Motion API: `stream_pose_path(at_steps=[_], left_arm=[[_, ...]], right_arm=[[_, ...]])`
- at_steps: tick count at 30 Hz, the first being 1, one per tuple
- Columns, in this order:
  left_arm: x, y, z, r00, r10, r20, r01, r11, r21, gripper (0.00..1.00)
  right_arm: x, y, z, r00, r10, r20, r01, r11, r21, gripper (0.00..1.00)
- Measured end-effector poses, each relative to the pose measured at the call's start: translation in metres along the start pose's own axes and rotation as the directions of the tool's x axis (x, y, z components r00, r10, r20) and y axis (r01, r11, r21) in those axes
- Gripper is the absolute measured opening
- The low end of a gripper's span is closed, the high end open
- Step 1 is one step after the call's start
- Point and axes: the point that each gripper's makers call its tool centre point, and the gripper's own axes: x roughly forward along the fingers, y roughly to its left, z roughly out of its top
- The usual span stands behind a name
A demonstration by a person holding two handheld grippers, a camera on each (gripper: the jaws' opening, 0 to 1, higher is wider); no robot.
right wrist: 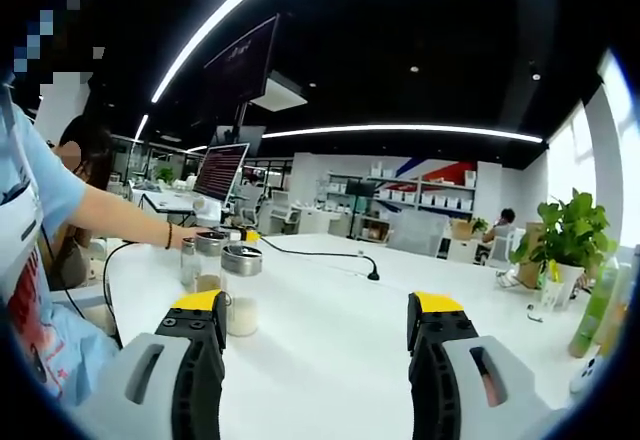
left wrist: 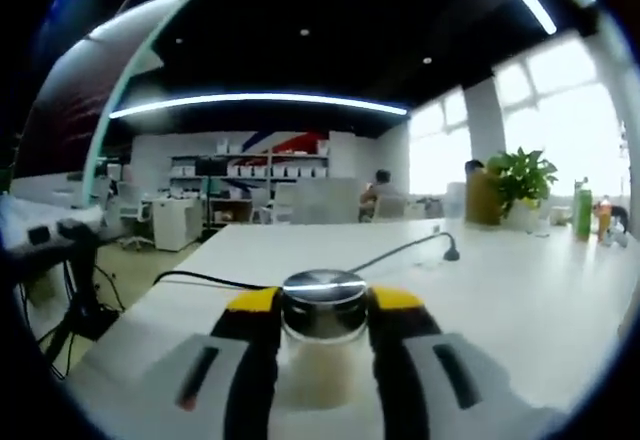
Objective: Rotate the seasoning bottle until the label or dispensing opening points toward the visible target arrow and the bottle remains upright within the marked orientation range
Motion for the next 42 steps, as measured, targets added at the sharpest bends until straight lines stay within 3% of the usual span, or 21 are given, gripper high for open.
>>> stream_pose_path(at_steps=[10,13,18,33,40,42], left_arm=[[-0.004,-0.002,0.003,0.999,-0.044,-0.010,0.044,0.999,0.027,0.35],[-0.007,-0.002,0.009,0.999,-0.043,0.000,0.043,0.999,0.000,0.35],[-0.013,-0.015,0.013,0.996,-0.086,-0.001,0.086,0.996,0.040,0.35],[-0.049,-0.053,0.062,0.978,-0.201,0.051,0.198,0.979,0.051,0.35],[-0.068,-0.058,0.073,0.974,-0.222,0.051,0.219,0.974,0.054,0.35],[-0.074,-0.061,0.075,0.968,-0.250,0.035,0.246,0.965,0.091,0.35]], right_arm=[[0.001,0.001,0.001,1.000,0.000,0.001,0.000,1.000,-0.001,0.76],[0.001,0.002,0.000,1.000,0.002,-0.002,-0.002,1.000,-0.002,0.76],[-0.001,0.001,0.003,1.000,-0.003,0.007,0.003,1.000,-0.010,0.76],[-0.006,0.002,0.004,1.000,-0.001,0.008,0.001,1.000,-0.013,0.76],[-0.006,0.005,0.005,1.000,0.005,0.010,-0.005,1.000,-0.016,0.76],[-0.006,0.006,0.006,1.000,0.007,0.010,-0.007,1.000,-0.016,0.76]])
